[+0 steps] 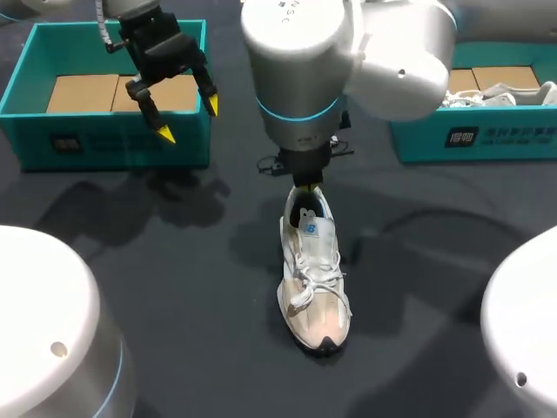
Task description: Take the shoe out of the shoebox, open the shoe tongue, remove and reinsert the insole, then place the shoe into the shoebox
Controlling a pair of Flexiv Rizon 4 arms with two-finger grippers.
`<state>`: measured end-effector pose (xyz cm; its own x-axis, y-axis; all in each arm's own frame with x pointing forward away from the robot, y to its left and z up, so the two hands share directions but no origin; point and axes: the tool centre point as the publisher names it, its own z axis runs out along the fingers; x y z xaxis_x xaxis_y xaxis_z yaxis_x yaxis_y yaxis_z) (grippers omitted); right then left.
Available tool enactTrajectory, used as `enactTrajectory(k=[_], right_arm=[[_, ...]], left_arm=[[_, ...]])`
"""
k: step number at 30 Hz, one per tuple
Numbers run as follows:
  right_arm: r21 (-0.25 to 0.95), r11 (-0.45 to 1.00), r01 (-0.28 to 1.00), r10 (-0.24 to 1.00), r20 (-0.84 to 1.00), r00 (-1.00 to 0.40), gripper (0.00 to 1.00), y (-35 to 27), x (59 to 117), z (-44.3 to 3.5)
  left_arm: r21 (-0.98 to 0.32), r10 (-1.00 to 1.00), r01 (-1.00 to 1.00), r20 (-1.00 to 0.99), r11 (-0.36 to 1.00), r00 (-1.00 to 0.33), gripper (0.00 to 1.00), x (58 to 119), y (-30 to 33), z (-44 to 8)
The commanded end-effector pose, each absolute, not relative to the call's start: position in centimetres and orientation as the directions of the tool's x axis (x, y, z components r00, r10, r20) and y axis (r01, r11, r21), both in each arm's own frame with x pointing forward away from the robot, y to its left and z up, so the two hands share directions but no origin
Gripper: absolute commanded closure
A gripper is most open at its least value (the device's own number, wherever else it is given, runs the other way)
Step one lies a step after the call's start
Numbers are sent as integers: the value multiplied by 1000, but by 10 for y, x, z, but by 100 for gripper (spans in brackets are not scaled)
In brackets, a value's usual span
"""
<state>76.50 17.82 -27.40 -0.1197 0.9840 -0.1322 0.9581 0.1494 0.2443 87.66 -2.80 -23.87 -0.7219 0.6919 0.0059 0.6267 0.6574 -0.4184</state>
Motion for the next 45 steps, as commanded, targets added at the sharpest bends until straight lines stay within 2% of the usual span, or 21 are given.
enactTrajectory(k=[1,9,21,34,40,45], right_arm=[[243,149,959,981,-159,-113,100,182,765,-274],[266,198,944,965,-223,-140,100,186,762,-302],[238,188,953,932,-350,-96,100,178,758,-329],[254,181,950,936,-342,-87,100,171,759,-336],[258,159,953,884,-467,-21,100,166,759,-344],[262,175,949,873,-487,-26,100,162,761,-348]], left_arm=[[-405,673,621,-19,671,-739,0,872,-27,-239],[-404,675,619,-7,673,-738,0,875,-22,-239],[-404,675,619,-7,673,-738,0,875,-22,-239],[-404,675,619,-7,673,-738,0,875,-22,-239],[-404,675,619,-7,673,-738,0,875,-22,-239],[-404,675,619,-7,673,-738,0,875,-22,-239]])
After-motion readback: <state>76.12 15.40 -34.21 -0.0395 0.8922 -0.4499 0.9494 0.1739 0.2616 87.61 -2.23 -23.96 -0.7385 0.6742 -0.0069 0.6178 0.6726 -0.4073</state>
